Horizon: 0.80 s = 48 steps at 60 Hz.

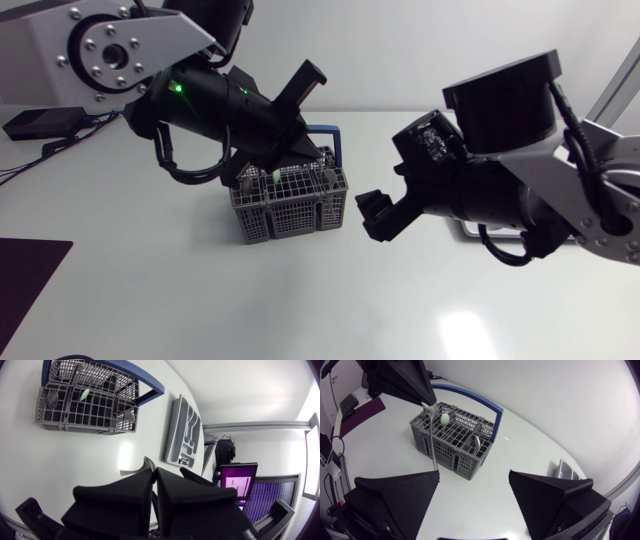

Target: Unload the cutlery basket into the drawer organizer.

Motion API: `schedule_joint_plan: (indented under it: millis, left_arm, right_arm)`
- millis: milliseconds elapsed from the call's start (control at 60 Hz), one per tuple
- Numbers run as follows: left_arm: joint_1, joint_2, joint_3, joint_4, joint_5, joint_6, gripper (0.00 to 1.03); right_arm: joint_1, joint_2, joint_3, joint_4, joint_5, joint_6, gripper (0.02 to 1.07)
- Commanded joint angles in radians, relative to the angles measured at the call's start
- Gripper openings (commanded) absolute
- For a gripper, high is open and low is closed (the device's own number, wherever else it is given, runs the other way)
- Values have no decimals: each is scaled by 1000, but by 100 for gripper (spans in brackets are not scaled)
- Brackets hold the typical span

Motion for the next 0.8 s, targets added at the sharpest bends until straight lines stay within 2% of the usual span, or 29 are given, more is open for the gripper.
schedule_joint_plan:
  millis: [0, 117, 183, 317, 550, 567, 617, 700, 783]
  left_arm:
    - [-1, 28, 45, -14, 29, -45, 4]
    - [3, 44, 53, -24, 52, -55, 4]
    - [8, 54, 62, -30, 74, -65, 4]
    - [14, 61, 69, -33, 92, -77, 4]
    - [17, 61, 74, -34, 105, -85, 4]
    - [19, 59, 74, -34, 108, -85, 4]
    - [22, 59, 76, -36, 117, -91, 4]
    - [22, 58, 74, -36, 121, -89, 4]
    - [22, 58, 74, -36, 124, -91, 4]
  right_arm:
    - [10, 41, 33, -12, -8, -66, 102]
    - [10, 50, 34, 14, -110, -81, 101]
    - [14, 55, 42, 22, -169, -86, 96]
    - [25, 88, 51, 46, -172, -87, 91]
    - [28, 157, 80, 74, -175, -92, 68]
    - [29, 165, 85, 75, -175, -92, 62]
    - [31, 173, 88, 83, -175, -92, 59]
    - [40, 182, 92, 86, -170, -92, 47]
    - [42, 191, 96, 88, -161, -92, 41]
